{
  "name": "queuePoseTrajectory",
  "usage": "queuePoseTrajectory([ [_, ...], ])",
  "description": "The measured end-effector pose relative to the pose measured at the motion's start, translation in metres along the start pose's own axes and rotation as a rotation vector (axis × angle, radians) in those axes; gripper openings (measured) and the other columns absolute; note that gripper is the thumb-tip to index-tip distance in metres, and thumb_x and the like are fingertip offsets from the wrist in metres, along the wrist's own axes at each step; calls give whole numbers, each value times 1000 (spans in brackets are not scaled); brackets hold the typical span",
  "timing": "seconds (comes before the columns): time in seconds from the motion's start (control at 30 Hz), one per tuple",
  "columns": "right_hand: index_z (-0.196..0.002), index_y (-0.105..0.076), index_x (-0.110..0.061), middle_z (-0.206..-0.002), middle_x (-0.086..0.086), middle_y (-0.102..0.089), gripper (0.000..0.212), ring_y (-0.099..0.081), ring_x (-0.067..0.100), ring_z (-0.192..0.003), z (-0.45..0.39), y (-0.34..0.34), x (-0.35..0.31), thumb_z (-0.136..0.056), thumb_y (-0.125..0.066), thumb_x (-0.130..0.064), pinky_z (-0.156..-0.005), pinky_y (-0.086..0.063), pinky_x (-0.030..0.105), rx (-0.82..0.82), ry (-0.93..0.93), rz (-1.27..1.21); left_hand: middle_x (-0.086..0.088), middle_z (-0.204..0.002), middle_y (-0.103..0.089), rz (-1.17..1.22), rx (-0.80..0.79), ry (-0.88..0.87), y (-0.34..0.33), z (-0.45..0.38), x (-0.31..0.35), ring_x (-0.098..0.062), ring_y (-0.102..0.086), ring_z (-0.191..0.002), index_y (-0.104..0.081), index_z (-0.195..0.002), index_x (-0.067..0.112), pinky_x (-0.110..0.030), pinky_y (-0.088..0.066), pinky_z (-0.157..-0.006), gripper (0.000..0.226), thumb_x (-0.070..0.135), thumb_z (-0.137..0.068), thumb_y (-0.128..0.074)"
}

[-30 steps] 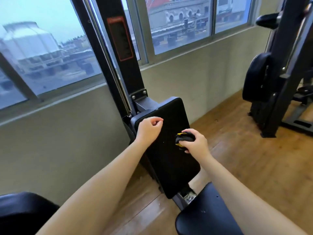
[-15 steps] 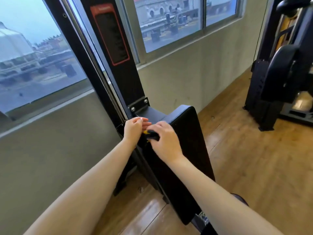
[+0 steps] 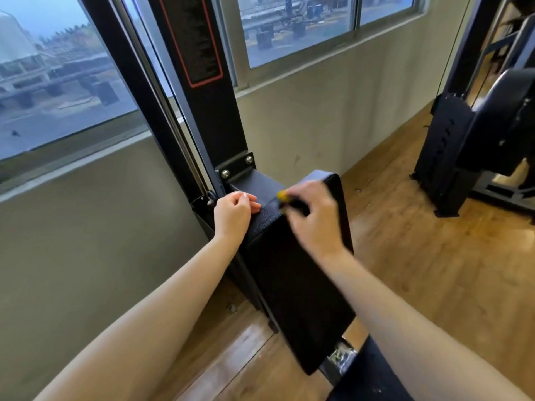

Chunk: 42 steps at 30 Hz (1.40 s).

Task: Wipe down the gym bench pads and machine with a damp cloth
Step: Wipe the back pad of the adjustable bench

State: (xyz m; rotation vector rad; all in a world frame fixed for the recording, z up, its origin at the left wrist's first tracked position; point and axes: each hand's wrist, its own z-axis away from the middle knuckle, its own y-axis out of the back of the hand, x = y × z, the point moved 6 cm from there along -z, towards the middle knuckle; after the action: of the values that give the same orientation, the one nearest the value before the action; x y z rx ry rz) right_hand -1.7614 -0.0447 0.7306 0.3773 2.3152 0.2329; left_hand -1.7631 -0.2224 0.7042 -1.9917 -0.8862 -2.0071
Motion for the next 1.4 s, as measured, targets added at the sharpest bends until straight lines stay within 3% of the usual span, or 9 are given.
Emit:
queuePoseTrajectory([
  [0.13, -95, -67, -7, -101, 14, -60, 24, -54, 27, -89, 62, -35, -31, -72, -60, -3, -83, -44, 29, -317, 366, 104, -6, -74, -70, -79, -77, -60, 0, 0, 3, -26, -68, -80, -66, -70, 14, -38, -55, -80, 33, 3, -91, -43],
  [0.23, -92, -68, -3, -96, 13, -59, 27, -56, 28, -87, 26, -8, 29, -68, -64, 7, -82, -49, 31, -136, 107, 101, 0, -74, -69, -137, -119, -95, -4, 3, 11, -17, -67, -79, -66, -73, 16, -33, -53, -80, 33, 4, -94, -43],
  [0.37, -89, -69, -1, -93, 17, -60, 26, -60, 31, -89, -17, 26, 96, -70, -58, 13, -79, -38, 4, 78, -252, 50, 9, -76, -65, -292, -87, -267, -16, 18, 26, -12, -59, -67, -70, -86, 13, -18, -47, -65, 26, 4, -93, -47],
  [0.47, -93, -68, -3, -99, 16, -58, 22, -58, 21, -92, -15, 30, 95, -75, -60, 7, -82, -42, 15, 153, -359, 4, 6, -81, -68, -366, -101, -325, -18, 26, 31, -16, -60, -70, -73, -92, 10, -16, -48, -63, 28, 1, -90, -46],
  [0.57, -98, -66, -7, -107, 13, -54, 25, -51, 16, -99, 17, 11, 51, -72, -66, -4, -90, -46, 29, 145, -256, -87, -1, -93, -72, -442, -155, -320, -20, 28, 32, -12, -64, -84, -75, -95, 8, -17, -50, -78, 37, -4, -85, -41],
  [0.67, -107, -67, -11, -123, 13, -49, 33, -38, 23, -115, 54, -19, 13, -75, -70, -17, -100, -33, 23, 0, -83, -11, -3, -90, -70, -402, -128, -286, -18, 28, 34, -15, -65, -92, -75, -94, 5, -25, -50, -88, 38, -3, -82, -39],
  [1.0, -101, -66, -3, -99, 17, -60, 22, -52, 27, -90, 1, 0, 79, -81, -58, -6, -84, -40, 25, 87, 39, 115, 0, -89, -73, -491, -41, -384, -20, 31, 31, -17, -66, -77, -76, -91, 10, -10, -47, -66, 39, -4, -83, -40],
  [1.17, -99, -67, -1, -100, 17, -60, 21, -56, 22, -93, -17, 29, 111, -79, -60, 0, -78, -33, -1, 326, -397, -22, 6, -82, -71, -413, -62, -381, -19, 30, 32, -16, -67, -79, -76, -84, 12, -17, -50, -73, 40, 4, -80, -37],
  [1.4, -93, -67, 1, -92, 12, -61, 18, -59, 18, -85, 69, -35, -3, -77, -62, -1, -81, -49, 20, 57, -129, -186, -2, -73, -71, -179, -84, -296, -13, 20, 24, -23, -67, -79, -70, -64, 21, -45, -54, -79, 27, 8, -72, -48],
])
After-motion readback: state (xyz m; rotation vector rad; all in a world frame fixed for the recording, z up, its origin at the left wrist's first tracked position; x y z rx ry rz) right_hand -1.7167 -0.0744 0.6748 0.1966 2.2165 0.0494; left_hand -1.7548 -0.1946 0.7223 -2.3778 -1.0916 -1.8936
